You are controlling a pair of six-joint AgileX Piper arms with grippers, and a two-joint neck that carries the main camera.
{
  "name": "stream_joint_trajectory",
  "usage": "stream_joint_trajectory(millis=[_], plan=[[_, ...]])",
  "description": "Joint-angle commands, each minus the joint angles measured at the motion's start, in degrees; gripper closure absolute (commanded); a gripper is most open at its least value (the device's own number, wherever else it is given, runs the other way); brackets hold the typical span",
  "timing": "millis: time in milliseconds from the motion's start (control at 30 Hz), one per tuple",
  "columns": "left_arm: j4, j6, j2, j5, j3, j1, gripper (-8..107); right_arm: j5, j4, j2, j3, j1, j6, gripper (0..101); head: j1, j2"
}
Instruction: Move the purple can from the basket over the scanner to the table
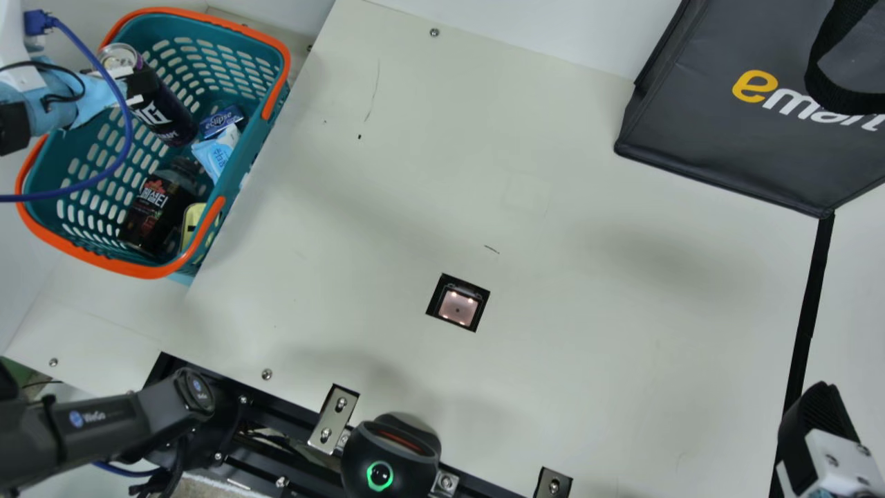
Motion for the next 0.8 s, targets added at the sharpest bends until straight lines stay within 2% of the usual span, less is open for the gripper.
stream_joint_trajectory(millis=[0, 167, 367, 567, 767], plan=[[6.5, -9.7, -3.8, -2.5, 0.5, -1.3, 107, 0.0, 0.0, 0.0, 0.0, 0.0, 0.0, 6, -1.7, 0.1], [17.5, -22.3, -9.5, -6.7, 1.9, -5.2, 107, 0.0, 0.0, 0.0, 0.0, 0.0, 0.0, 6, -1.7, 0.1], [31.6, -37.3, -15.8, -8.6, 3.2, -10.4, 107, 0.0, 0.0, 0.0, 0.0, 0.0, 0.0, 6, -1.7, 0.1], [45.3, -51.4, -21.0, -7.0, 3.0, -17.8, 107, 0.0, 0.0, 0.0, 0.0, 0.0, 0.0, 6, -1.7, 0.1], [57.6, -64.4, -24.0, -3.2, 1.5, -28.0, 107, 0.0, 0.0, 0.0, 0.0, 0.0, 0.0, 6, -1.7, 0.1]])
